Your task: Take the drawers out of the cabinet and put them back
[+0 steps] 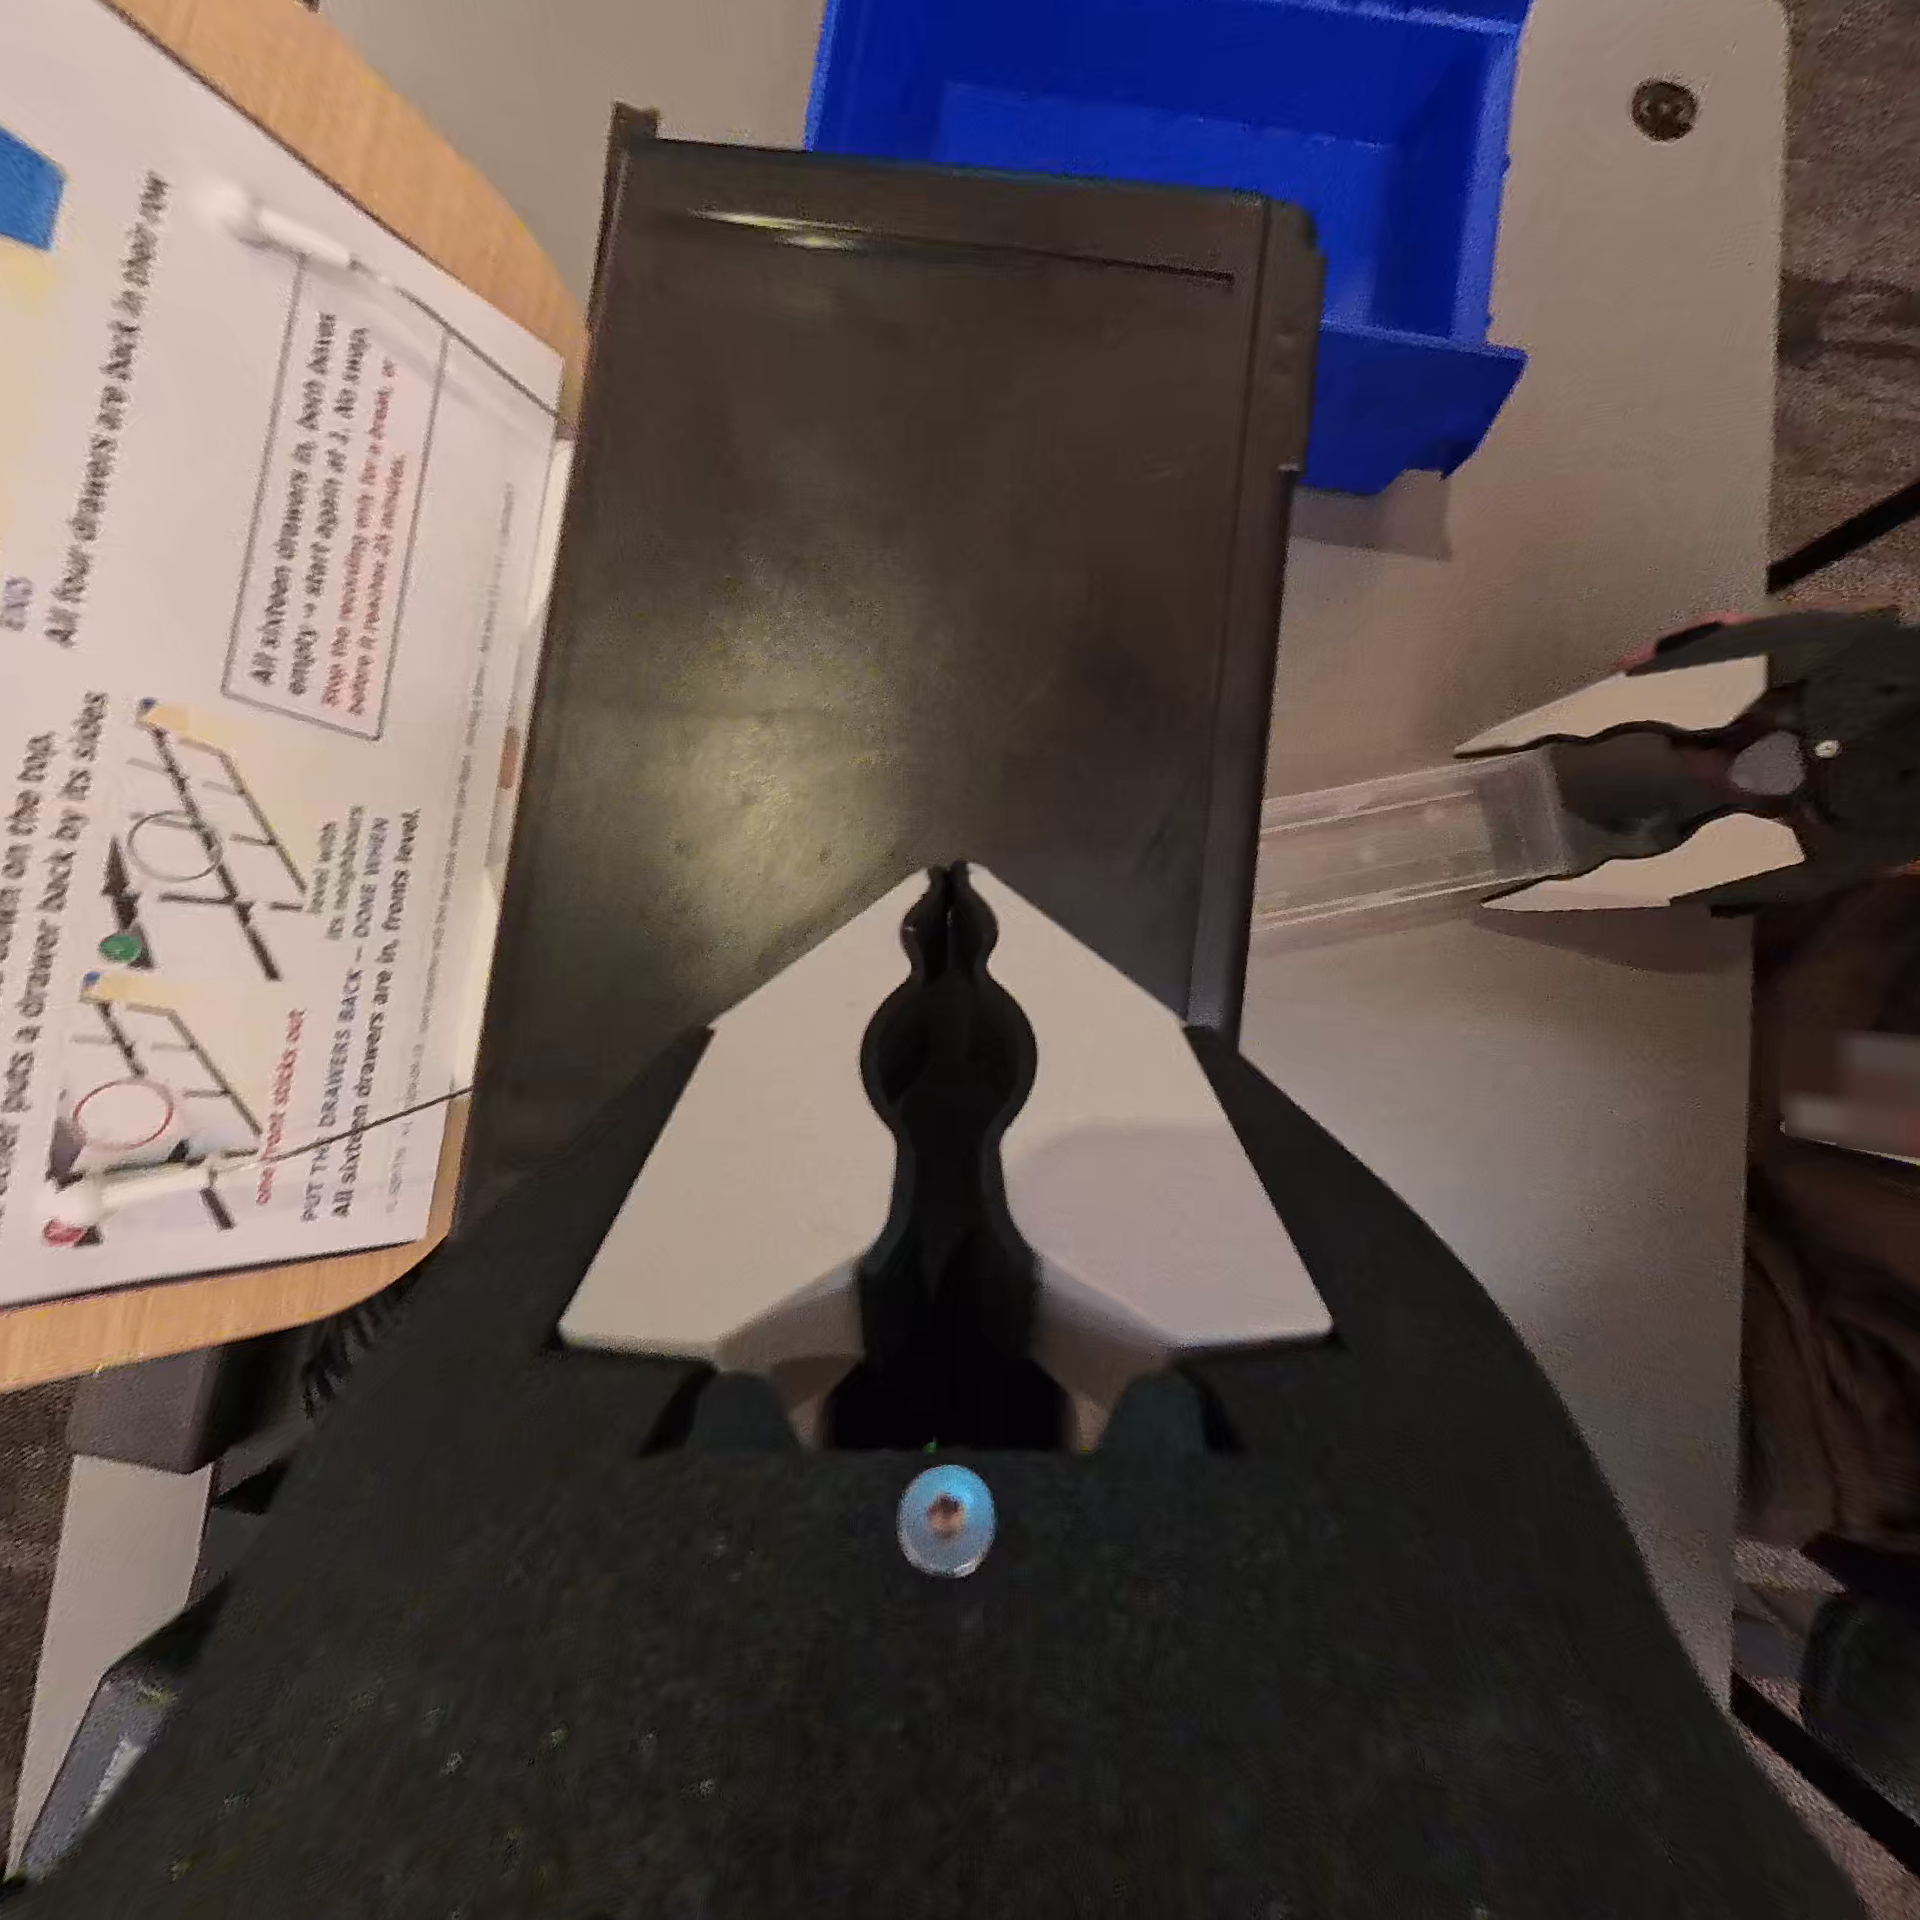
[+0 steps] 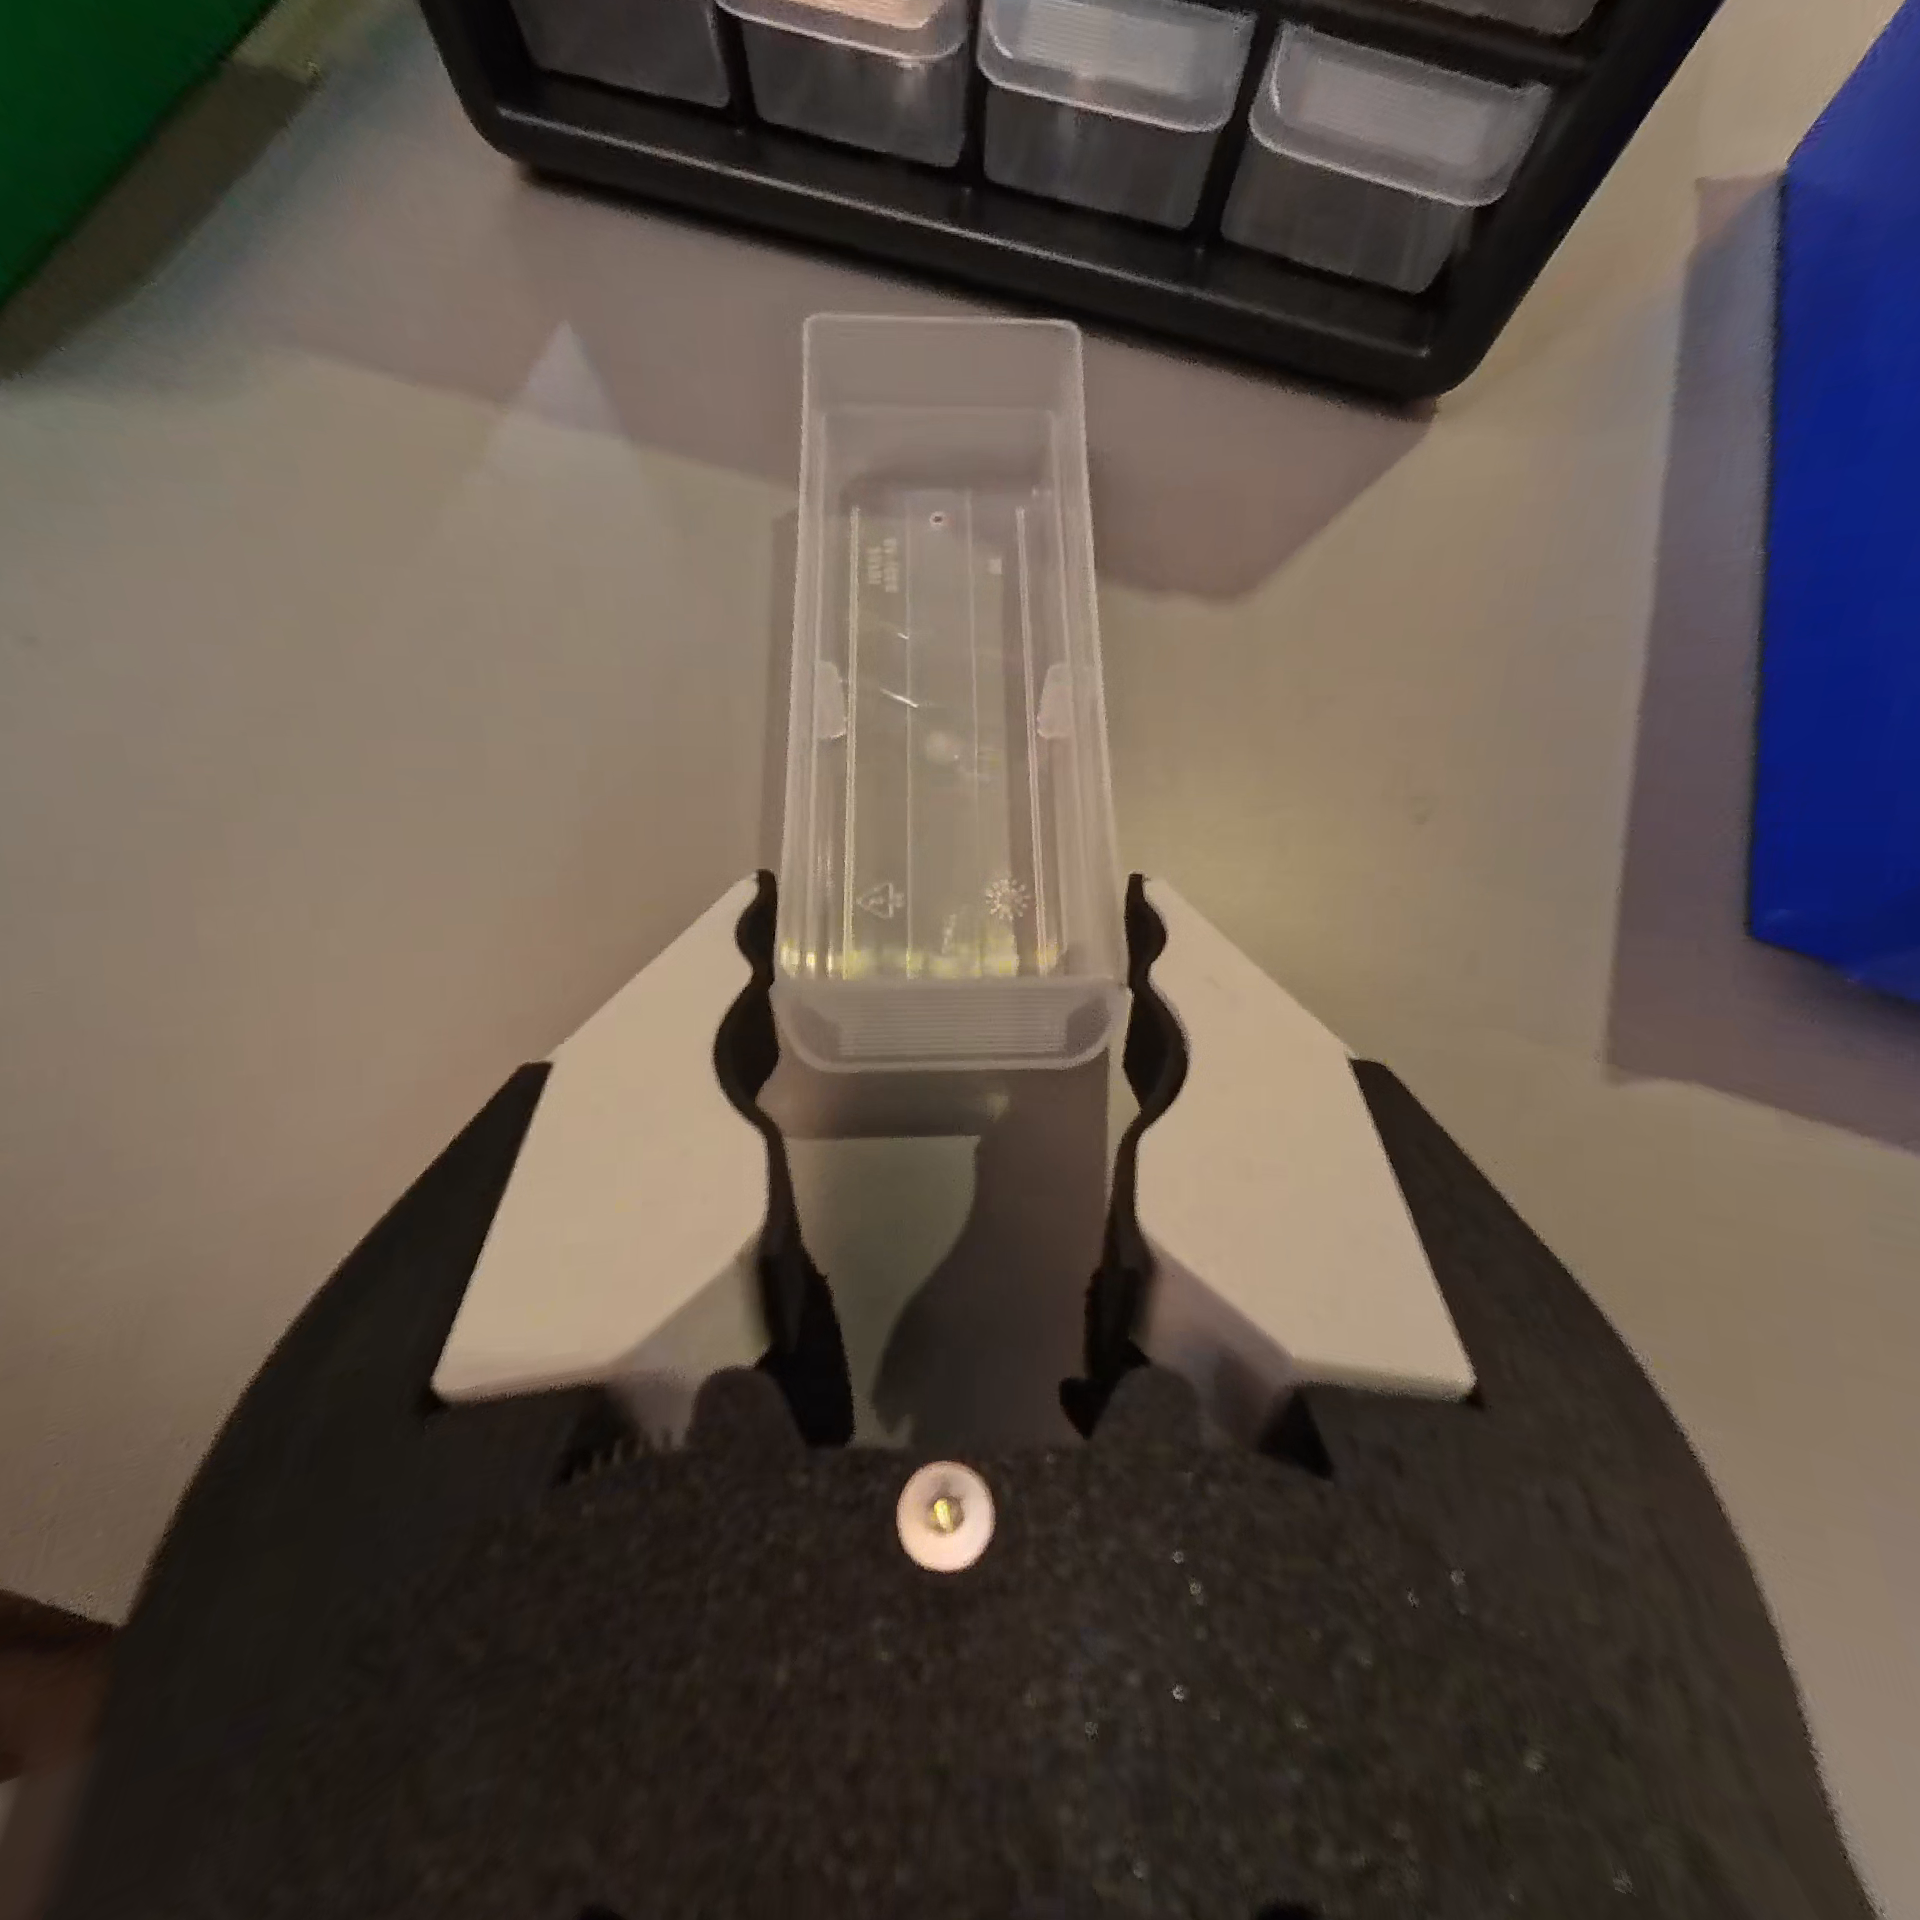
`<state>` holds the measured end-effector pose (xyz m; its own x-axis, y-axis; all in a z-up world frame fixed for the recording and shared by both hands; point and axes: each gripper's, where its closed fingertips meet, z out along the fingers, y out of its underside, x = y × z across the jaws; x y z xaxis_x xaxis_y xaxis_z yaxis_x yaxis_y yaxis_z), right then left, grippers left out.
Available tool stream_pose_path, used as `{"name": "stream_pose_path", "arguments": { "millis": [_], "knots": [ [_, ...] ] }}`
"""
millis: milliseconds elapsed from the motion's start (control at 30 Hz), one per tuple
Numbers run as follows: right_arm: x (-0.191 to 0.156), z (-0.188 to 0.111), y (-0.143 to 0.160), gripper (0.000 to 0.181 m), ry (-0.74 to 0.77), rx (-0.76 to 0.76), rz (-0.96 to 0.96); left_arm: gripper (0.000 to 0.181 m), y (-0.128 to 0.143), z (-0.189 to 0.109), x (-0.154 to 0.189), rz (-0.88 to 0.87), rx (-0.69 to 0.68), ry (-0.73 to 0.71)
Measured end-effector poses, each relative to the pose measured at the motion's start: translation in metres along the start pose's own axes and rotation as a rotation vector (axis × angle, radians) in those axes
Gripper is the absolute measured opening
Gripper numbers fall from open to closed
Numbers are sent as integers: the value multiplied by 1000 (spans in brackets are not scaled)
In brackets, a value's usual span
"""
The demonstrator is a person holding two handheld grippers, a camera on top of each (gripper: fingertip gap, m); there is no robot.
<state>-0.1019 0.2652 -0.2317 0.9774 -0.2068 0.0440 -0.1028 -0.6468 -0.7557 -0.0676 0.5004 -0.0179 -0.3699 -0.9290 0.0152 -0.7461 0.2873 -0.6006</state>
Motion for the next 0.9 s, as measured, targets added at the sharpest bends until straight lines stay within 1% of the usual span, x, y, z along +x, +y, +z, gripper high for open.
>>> {"name": "stream_pose_path", "arguments": {
  "millis": [167, 233, 333, 433, 500, 600, 833, 900],
  "knots": [
    [2, 3, -1, 66, 9, 0, 5, 0, 7, 15, 4, 30, -82, 12],
    [3, 5, -1, 66, 2, 1, 16, 0, 2, 16, 10, 9, -53, 51],
    [3, 5, -1, 66, -26, -16, 5, 0, 4, 16, 8, 1, -58, 35],
    [3, 4, 0, 66, -75, -59, 50, 0, 5, 16, 9, -20, -45, 35],
    [6, 2, 2, 66, -78, -87, 56, 0, 5, 16, 9, -22, -43, 27],
    [10, -8, -2, 66, -82, -83, 72, 0, 6, 15, 10, -10, -46, 13],
    [25, -35, -25, 66, -65, -24, 129, 0, 7, 15, 11, -1, -51, 7],
    [27, -41, -34, 66, -57, 14, 143, 0, 8, 14, 11, 5, -53, 0]
  ]
}}
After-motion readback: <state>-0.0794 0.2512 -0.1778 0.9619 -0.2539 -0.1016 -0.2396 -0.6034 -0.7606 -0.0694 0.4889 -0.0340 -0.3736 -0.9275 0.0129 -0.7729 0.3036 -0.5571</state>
